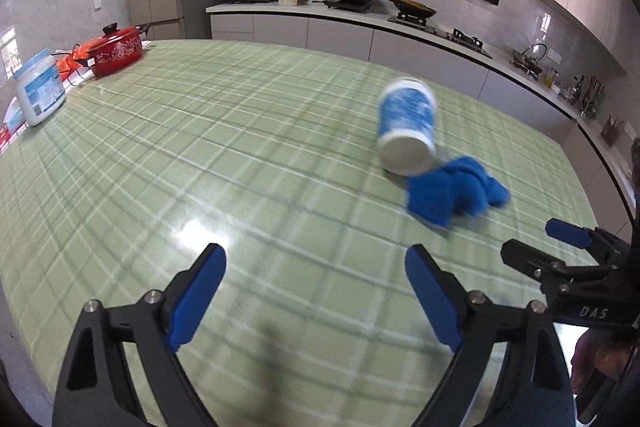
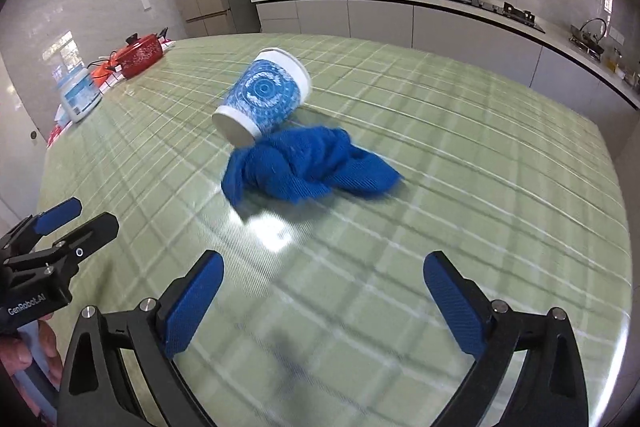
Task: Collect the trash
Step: 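Move both tools back toward the blue cloth and paper cup on the island, then grasp the blue cloth with the right tool while the left tool grasps the blue-patterned paper cup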
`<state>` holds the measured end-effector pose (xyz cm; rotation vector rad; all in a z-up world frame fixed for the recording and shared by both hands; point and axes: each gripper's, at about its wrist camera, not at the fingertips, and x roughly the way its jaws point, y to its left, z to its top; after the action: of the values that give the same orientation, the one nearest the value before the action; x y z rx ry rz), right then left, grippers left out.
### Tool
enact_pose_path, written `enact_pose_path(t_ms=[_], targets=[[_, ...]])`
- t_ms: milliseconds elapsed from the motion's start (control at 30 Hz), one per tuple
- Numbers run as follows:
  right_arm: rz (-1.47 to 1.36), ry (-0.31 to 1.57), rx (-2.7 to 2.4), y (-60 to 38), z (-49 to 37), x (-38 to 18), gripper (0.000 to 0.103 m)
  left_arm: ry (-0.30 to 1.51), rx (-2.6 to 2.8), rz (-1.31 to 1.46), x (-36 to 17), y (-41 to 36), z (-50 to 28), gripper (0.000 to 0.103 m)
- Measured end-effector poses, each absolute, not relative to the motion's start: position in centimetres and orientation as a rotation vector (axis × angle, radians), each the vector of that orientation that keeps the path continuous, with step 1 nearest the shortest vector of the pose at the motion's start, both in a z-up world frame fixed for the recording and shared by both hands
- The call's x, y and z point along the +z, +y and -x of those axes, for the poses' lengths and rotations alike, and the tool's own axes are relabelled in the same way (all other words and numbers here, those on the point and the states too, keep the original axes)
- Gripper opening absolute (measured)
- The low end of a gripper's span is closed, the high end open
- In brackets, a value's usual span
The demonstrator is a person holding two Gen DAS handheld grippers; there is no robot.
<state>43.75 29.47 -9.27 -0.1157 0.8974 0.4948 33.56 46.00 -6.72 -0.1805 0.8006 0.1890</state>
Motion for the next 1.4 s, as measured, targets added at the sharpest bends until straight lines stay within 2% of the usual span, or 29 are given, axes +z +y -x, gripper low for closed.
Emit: enact_pose_path(t_ms=[67,167,300,400,767,967,1000,1067,1100,1233,1300,1367,1400], targets=[[0.127,0.904,0.493,31.3,-45.0,-9.8,0.1,0.803,0.18,0.191,-6.9,47.2,-34.4,0.092],[0.143,0.922,0.498,33.5,-46.7,-10.8,0.085,0.807,0.145,0.187,-7.1,47.8,-35.9,0.092],[0.144,0.931,0.477,34.6,-49.2,-11.6,0.085,0.806,0.089,0.17,-7.1,47.0,-38.1,0.092],[0.113,0.929,0.414,33.3,-50.9,-11.6,0.078,0.804,0.049,0.164,-6.9,46.0,-39.6,0.092],[0.012,0.955,0.168,24.4,-54.3,-11.4,0.078,0.797,-0.099,0.13,-5.7,39.7,-46.2,0.092],[-0.039,0.913,0.162,21.5,-53.6,-10.6,0.078,0.849,-0.083,0.137,-7.3,36.6,-50.5,0.092],[-0.035,0.914,0.164,21.4,-53.6,-10.7,0.078,0.869,-0.073,0.134,-7.9,36.6,-51.0,0.091],[-0.04,0.927,0.178,21.1,-53.6,-11.0,0.078,0.917,-0.068,0.133,-9.1,37.3,-51.9,0.069],[-0.035,0.928,0.176,21.3,-53.6,-11.1,0.078,0.929,-0.064,0.134,-9.4,38.1,-51.9,0.065],[-0.045,0.899,0.216,22.1,-53.4,-10.6,0.078,0.886,-0.044,0.157,-9.2,41.3,-50.4,0.062],[-0.062,0.885,0.236,22.8,-53.6,-10.4,0.078,0.855,-0.059,0.163,-8.4,41.8,-50.0,0.066],[-0.089,0.874,0.25,23.2,-53.9,-10.1,0.078,0.812,-0.08,0.126,-7.4,41.4,-49.8,0.094],[-0.094,0.872,0.254,23.6,-54.2,-10.0,0.078,0.792,-0.081,0.092,-7.0,41.1,-50.0,0.098]])
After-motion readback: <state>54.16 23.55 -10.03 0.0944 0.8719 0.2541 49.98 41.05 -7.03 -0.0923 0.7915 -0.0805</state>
